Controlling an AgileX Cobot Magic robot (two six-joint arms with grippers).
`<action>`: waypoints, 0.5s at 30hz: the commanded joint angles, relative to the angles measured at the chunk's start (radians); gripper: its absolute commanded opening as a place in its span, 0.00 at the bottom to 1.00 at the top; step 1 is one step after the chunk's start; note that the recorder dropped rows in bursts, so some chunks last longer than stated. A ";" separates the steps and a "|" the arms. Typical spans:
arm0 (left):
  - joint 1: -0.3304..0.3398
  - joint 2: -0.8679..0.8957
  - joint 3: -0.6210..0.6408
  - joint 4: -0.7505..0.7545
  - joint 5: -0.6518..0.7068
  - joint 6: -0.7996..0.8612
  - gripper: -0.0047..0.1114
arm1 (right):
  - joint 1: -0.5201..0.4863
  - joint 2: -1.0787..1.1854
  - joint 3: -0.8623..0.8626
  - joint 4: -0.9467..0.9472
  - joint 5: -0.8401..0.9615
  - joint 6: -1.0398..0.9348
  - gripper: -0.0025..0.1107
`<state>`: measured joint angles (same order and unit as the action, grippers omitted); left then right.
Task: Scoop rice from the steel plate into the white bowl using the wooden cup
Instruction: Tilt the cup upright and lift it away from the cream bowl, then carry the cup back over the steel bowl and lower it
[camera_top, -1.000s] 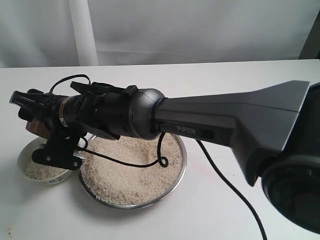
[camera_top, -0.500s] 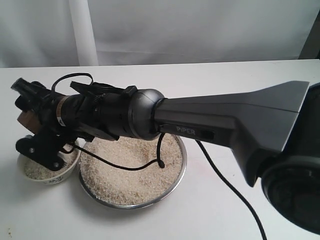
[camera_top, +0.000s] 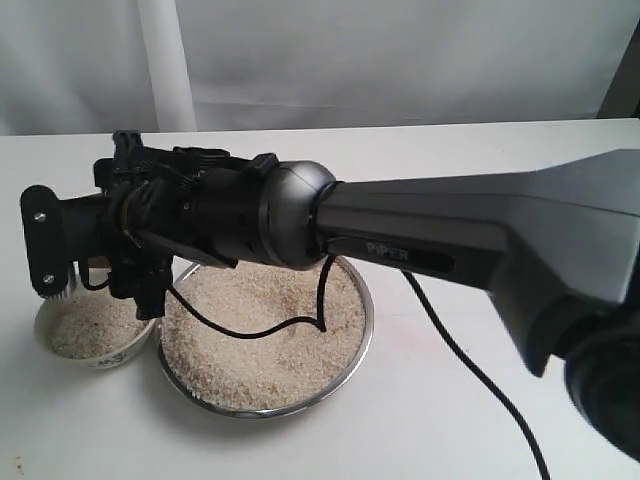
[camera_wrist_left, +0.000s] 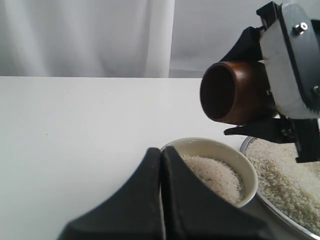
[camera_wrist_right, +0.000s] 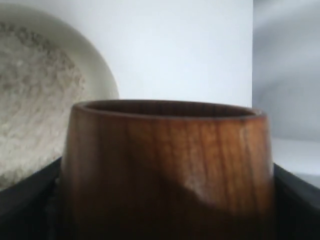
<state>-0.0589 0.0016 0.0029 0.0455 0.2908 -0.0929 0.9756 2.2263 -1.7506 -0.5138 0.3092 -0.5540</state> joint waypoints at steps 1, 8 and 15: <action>-0.004 -0.002 -0.003 -0.008 -0.006 -0.003 0.04 | 0.002 -0.093 -0.008 -0.069 0.226 0.064 0.02; -0.004 -0.002 -0.003 -0.008 -0.006 -0.003 0.04 | 0.002 -0.192 0.003 -0.178 0.574 0.064 0.02; -0.004 -0.002 -0.003 -0.008 -0.006 -0.003 0.04 | -0.027 -0.246 0.136 -0.247 0.628 0.008 0.02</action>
<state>-0.0589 0.0016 0.0029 0.0455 0.2908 -0.0929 0.9725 2.0039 -1.6638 -0.7333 0.9252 -0.5065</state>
